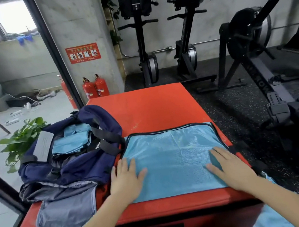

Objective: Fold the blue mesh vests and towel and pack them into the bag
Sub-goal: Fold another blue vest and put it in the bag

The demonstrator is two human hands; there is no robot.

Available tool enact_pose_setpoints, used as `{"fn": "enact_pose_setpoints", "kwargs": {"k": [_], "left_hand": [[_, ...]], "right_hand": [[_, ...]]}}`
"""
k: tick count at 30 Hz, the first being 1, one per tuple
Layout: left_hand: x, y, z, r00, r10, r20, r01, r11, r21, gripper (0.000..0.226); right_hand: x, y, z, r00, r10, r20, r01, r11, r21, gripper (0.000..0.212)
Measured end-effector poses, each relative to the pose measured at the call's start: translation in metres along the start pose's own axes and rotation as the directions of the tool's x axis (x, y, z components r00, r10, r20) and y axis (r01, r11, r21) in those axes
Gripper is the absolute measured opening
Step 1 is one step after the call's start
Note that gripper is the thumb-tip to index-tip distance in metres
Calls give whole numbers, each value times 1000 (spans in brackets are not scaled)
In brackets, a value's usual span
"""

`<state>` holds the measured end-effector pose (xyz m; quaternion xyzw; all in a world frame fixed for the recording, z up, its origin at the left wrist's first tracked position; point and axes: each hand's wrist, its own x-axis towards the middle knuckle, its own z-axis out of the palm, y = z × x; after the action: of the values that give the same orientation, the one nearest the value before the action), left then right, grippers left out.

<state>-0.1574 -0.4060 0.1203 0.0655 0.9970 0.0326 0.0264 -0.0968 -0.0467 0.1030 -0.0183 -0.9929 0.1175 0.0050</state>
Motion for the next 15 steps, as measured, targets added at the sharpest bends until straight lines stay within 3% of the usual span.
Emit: {"fn": "enact_pose_setpoints", "kwargs": {"k": [4, 8, 13, 15], "left_hand": [[-7, -19, 1, 1000, -22, 17, 24, 993, -118, 75], [-25, -11, 1, 997, 35, -69, -37, 999, -22, 85], [-68, 15, -4, 983, 157, -96, -143, 980, 136, 61], [-85, 27, 0, 986, 155, -55, -147, 980, 133, 55]], "right_hand": [[-3, -5, -2, 1000, 13, 12, -13, 1000, 19, 118], [-6, -1, -7, 999, -34, 16, 32, 996, 89, 118], [-26, 3, -24, 986, -167, 27, 163, 980, 110, 74], [-33, 11, -27, 977, -212, 12, 210, 975, 73, 69]]}}
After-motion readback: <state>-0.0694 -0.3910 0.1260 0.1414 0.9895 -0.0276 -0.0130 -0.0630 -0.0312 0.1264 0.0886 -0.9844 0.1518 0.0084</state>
